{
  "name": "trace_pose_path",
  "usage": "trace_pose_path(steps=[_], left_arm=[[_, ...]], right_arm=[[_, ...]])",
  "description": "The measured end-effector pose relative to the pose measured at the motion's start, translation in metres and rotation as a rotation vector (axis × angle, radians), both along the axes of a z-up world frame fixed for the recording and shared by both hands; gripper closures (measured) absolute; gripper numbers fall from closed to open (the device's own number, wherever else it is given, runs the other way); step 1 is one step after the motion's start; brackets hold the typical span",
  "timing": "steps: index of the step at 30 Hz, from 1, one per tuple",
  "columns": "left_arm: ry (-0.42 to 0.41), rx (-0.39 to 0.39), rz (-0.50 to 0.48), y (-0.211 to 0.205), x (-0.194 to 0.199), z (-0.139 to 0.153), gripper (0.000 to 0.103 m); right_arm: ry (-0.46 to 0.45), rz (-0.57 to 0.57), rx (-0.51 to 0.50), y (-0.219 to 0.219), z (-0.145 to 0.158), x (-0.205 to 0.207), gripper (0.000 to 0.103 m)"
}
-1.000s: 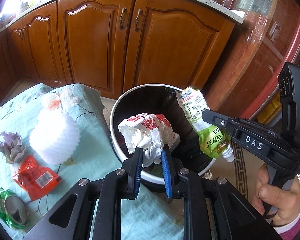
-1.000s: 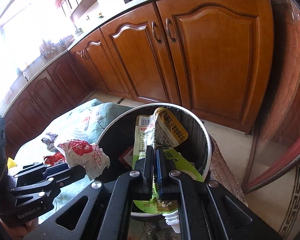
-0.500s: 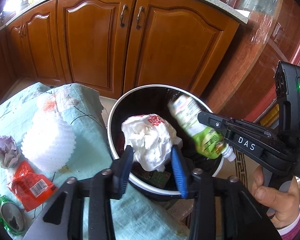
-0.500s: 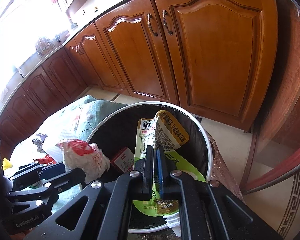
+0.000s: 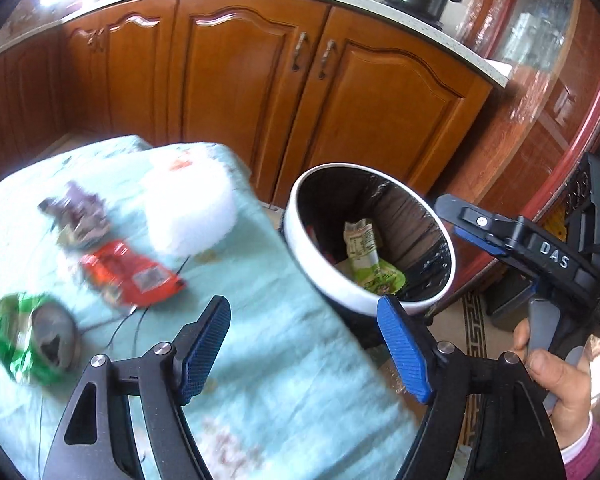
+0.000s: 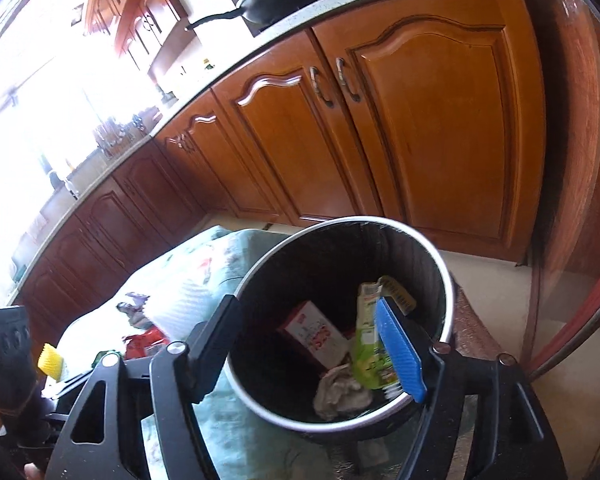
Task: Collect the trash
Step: 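Move both open tools back over the table trash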
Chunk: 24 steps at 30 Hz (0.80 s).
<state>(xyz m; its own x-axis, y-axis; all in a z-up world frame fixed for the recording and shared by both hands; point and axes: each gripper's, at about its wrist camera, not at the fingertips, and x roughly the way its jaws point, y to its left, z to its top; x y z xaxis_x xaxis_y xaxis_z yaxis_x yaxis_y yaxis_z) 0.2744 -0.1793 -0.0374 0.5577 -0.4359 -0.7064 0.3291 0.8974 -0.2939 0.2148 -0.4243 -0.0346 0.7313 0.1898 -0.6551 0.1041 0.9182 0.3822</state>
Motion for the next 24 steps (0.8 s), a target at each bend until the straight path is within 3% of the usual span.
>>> trace_pose_path(steps=[5, 12, 24], left_arm=[[0.004, -0.02, 0.068, 0.036, -0.028, 0.001, 0.028], [-0.004, -0.029, 0.161, 0.082, -0.063, 0.003, 0.028], [0.023, -0.045, 0.297, 0.147, -0.09, -0.002, 0.027]], right_arm=[[-0.026, 0.041, 0.011, 0.03, 0.003, -0.016, 0.022], [-0.028, 0.115, 0.021, 0.072, -0.001, -0.029, 0.02], [0.012, 0.206, 0.022, 0.13, -0.022, -0.044, 0.019]])
